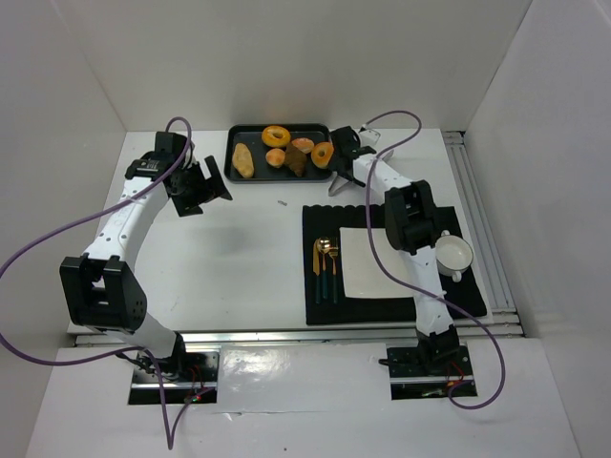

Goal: Place the bread

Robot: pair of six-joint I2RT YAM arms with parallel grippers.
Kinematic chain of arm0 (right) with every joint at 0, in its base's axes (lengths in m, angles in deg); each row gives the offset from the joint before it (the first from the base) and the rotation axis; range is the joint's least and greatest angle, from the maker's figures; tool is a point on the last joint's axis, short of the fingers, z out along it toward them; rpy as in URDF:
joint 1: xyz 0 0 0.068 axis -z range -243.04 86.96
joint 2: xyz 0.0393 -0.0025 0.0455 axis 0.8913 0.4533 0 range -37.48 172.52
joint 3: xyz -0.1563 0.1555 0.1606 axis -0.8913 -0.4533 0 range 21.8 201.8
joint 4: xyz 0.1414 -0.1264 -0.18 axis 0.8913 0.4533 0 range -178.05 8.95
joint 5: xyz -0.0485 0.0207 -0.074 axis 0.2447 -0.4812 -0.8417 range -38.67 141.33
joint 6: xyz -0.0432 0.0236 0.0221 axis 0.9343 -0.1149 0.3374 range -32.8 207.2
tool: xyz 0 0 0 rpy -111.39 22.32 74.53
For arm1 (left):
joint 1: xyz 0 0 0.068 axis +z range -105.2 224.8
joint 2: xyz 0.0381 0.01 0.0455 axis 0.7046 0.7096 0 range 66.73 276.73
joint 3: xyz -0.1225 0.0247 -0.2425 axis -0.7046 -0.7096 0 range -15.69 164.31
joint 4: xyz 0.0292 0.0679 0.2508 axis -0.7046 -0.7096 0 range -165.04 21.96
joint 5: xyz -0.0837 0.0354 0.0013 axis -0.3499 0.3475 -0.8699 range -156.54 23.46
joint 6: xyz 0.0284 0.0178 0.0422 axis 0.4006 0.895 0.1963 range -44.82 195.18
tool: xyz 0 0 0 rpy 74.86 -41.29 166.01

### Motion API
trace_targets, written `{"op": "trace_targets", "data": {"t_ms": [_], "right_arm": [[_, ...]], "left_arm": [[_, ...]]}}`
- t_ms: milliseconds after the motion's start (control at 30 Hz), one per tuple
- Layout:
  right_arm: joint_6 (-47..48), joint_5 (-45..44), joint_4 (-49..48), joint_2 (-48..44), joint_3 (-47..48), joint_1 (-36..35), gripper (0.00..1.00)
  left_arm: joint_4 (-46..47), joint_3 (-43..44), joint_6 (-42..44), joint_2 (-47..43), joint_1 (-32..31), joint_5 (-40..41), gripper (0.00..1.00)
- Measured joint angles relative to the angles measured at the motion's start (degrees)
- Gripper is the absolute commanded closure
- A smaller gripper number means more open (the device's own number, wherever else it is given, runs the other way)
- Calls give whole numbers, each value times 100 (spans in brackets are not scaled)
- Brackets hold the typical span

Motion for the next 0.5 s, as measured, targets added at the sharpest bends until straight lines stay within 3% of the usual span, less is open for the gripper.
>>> {"op": "trace_targets", "data": {"t_ms": [200, 300, 433, 500], "right_arm": [[61, -385, 367, 101, 116, -101, 24], [66, -481, 485, 101, 111, -52, 25], [133, -603, 525, 101, 83, 101, 8], [190, -632, 531, 101, 83, 173, 6]], "left_arm": [[4, -35, 39, 0, 0, 2, 0], [7, -79, 42, -2, 0, 4, 0], [20, -129, 42, -11, 0, 2, 0], [24, -153, 42, -11, 0, 4, 0]]}}
